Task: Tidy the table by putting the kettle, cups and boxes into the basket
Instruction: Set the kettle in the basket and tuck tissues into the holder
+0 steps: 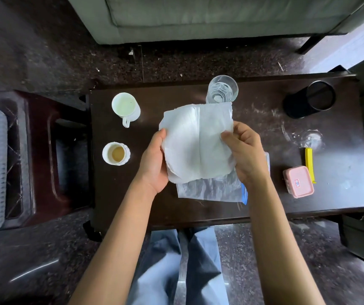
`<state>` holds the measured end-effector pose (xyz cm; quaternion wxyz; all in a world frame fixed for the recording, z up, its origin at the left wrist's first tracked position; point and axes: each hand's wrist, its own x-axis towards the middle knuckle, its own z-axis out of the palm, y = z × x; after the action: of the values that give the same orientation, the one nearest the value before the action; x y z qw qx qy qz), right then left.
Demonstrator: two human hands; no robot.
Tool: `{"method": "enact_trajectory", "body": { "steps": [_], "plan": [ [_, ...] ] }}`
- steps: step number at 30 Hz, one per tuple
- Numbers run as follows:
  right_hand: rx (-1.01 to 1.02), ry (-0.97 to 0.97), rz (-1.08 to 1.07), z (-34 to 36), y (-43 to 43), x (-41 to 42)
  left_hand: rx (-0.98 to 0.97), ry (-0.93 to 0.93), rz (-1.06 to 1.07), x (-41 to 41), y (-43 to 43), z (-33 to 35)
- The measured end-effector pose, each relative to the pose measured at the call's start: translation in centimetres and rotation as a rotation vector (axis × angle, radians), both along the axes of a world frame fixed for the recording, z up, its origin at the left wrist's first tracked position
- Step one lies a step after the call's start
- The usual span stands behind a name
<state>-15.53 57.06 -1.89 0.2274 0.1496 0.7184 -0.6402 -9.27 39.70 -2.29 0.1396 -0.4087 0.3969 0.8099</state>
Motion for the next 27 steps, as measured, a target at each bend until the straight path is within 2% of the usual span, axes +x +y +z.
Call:
{"method": "enact_trajectory", "body": {
  "steps": [6, 11, 16, 27],
  "plan": [
    [0.264, 0.310, -0.064, 0.5, -3.0, 0.9, -0.067, 0.016, -0.042, -0.3, -1.8, 0.5],
    [0.296, 0.426, 0.039, 2.1, -6.7, 2.6, -0.174, 0.123, -0.128, -0.8, -2.3, 1.2],
    [0.357, 0.546, 0.119, 1.5, -9.2, 3.3, -0.237, 0.127, -0.180, -1.1, -2.5, 1.8],
    [0.303, 0.350, 0.046, 1.8, -10.2, 2.1, -0.239, 0.090, -0.259, -1.4, -2.9, 2.1]
  ]
}}
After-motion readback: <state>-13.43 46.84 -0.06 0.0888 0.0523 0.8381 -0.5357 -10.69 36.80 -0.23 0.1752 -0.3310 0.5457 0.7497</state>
